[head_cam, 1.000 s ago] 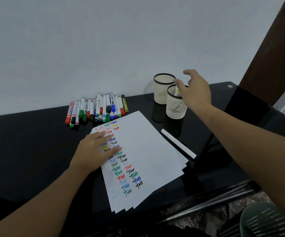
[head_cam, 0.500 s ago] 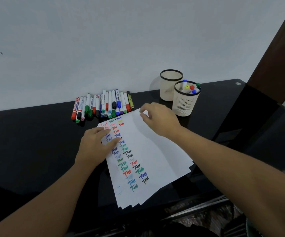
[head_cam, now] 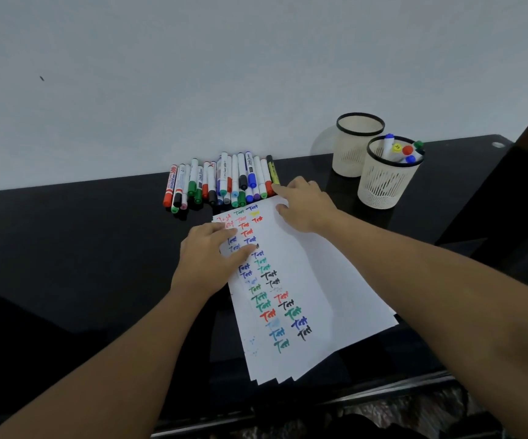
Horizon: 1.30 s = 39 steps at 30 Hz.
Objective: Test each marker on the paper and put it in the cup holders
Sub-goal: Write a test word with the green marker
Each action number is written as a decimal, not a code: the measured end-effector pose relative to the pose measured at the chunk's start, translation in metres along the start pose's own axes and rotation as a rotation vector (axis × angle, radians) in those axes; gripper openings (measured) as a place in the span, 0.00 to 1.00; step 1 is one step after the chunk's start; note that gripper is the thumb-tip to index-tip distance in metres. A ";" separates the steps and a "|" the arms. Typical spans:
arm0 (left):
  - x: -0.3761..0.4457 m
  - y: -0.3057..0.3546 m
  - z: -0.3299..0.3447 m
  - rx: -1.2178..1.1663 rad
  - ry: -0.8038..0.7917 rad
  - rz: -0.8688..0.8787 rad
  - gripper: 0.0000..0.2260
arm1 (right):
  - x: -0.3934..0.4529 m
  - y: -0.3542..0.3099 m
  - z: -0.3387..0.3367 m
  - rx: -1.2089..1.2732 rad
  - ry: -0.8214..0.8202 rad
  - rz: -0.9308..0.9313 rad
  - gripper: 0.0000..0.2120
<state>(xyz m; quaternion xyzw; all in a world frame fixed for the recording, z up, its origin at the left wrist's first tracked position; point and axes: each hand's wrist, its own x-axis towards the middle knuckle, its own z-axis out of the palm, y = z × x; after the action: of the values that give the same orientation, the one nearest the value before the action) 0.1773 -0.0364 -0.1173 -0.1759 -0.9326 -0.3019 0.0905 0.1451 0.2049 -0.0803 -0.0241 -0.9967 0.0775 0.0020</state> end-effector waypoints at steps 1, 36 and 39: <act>0.000 0.000 0.000 0.002 0.000 -0.001 0.29 | 0.002 -0.002 0.002 -0.034 -0.008 0.001 0.26; -0.005 0.009 -0.008 -0.002 0.047 0.073 0.32 | -0.084 0.005 0.007 0.597 0.376 -0.097 0.15; -0.005 0.006 -0.006 0.013 0.075 0.130 0.28 | -0.088 0.009 0.008 0.537 0.234 -0.166 0.15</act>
<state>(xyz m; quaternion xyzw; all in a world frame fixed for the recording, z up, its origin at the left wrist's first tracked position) 0.1850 -0.0364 -0.1108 -0.2240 -0.9170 -0.2959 0.1460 0.2332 0.2083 -0.0901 0.0500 -0.9320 0.3347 0.1296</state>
